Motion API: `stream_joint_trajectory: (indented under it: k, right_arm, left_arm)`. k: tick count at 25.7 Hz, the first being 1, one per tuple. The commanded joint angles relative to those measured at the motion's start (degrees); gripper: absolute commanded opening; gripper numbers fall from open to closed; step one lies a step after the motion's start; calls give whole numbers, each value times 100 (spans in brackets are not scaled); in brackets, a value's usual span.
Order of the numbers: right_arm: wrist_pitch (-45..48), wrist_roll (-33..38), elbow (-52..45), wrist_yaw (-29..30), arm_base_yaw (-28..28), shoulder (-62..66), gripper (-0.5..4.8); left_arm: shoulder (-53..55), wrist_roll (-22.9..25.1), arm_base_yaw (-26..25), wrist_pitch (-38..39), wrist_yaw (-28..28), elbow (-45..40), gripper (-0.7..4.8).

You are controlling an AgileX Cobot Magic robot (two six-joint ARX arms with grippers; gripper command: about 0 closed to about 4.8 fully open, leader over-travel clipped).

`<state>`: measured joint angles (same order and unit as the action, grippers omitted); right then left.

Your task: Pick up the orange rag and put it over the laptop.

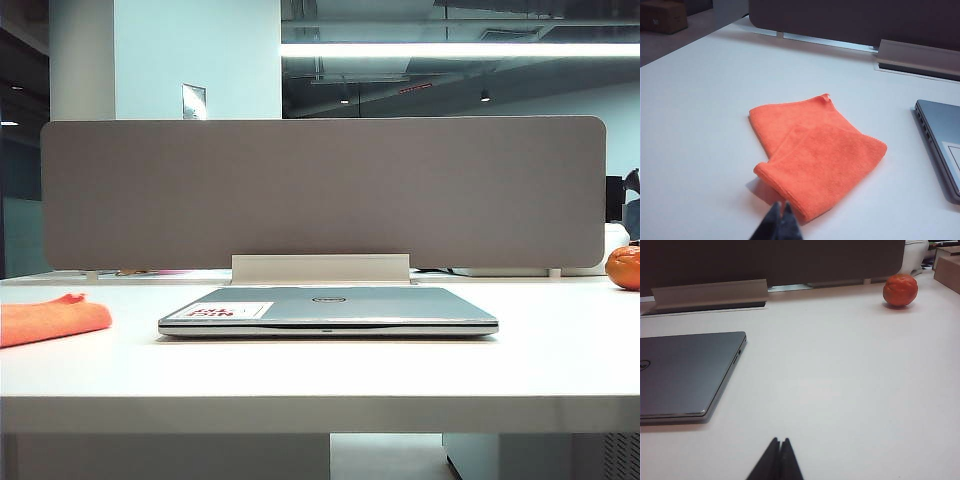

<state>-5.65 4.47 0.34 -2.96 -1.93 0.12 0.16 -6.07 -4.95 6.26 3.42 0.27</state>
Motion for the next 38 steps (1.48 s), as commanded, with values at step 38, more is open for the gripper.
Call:
stream_joint_trajectory:
  k: [38]
  right_arm:
    - [125,960,-22,3558,-11,-13,-5]
  left_arm:
    - [7,0,-11,-72,-22,17,-6]
